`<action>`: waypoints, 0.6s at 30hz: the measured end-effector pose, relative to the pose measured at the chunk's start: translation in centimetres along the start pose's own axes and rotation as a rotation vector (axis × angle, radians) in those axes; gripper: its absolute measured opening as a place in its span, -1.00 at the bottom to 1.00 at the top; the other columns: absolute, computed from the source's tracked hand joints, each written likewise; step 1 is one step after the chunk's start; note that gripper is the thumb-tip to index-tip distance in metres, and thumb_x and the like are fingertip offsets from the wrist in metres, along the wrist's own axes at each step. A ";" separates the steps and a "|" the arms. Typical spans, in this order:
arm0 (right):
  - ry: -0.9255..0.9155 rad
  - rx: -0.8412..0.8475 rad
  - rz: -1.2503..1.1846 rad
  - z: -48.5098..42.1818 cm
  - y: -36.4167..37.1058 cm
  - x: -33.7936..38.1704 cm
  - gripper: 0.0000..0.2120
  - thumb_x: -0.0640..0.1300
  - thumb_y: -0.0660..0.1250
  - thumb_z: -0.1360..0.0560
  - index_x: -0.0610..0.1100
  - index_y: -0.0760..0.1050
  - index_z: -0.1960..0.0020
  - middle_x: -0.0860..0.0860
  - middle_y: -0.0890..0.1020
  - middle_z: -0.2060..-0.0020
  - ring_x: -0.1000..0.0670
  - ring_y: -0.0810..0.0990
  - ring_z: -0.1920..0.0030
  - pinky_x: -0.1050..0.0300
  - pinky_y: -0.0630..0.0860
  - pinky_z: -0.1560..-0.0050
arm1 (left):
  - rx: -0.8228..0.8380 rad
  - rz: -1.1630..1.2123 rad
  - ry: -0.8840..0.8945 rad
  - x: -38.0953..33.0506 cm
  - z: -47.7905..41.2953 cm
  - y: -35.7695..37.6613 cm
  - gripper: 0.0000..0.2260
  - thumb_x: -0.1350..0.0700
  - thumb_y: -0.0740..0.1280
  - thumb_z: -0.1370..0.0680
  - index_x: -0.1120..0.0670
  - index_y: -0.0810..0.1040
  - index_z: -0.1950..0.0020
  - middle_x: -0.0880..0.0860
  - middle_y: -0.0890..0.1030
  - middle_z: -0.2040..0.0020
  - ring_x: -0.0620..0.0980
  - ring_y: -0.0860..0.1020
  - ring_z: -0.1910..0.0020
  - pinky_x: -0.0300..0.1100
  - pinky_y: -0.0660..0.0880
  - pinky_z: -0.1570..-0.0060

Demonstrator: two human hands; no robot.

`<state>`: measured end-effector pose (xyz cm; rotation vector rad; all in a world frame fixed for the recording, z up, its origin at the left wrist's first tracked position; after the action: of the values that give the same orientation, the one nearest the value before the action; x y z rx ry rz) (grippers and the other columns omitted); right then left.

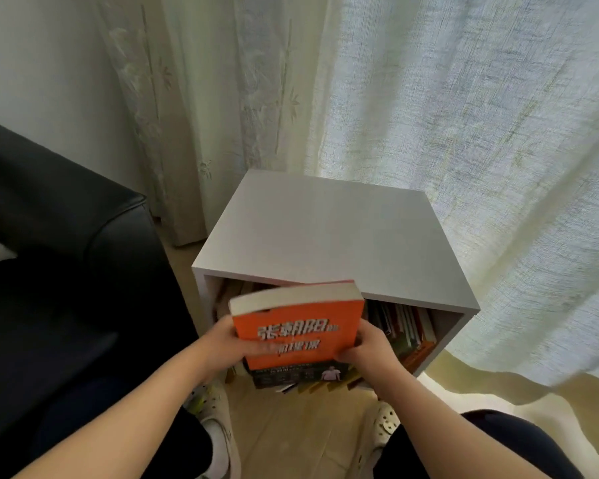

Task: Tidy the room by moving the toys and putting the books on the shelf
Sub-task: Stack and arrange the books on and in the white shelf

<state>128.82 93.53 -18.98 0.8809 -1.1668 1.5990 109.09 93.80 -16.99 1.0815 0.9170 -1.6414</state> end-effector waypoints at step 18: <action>0.311 -0.092 -0.310 -5.0 4.1 -1.8 -0.67 -0.15 0.17 -0.59 -0.16 0.33 -0.34 -0.15 0.54 -0.16 -0.17 0.56 -0.11 -0.06 0.57 -0.06 | -0.570 -0.294 0.419 2.6 1.5 -0.9 -0.52 0.27 0.49 -0.36 -0.20 0.56 -0.14 -0.38 0.57 0.04 -0.34 0.56 -0.03 -0.49 0.50 0.04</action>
<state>125.37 97.38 -23.26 0.6860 -0.8326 1.3592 107.44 91.87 -18.86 0.9229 1.7631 -1.2578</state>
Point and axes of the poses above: each hand's wrist, its own z-axis away from the middle knuckle, its own y-axis out of the palm, x = y × z, the point moved 8 cm from there along -z, towards the middle knuckle
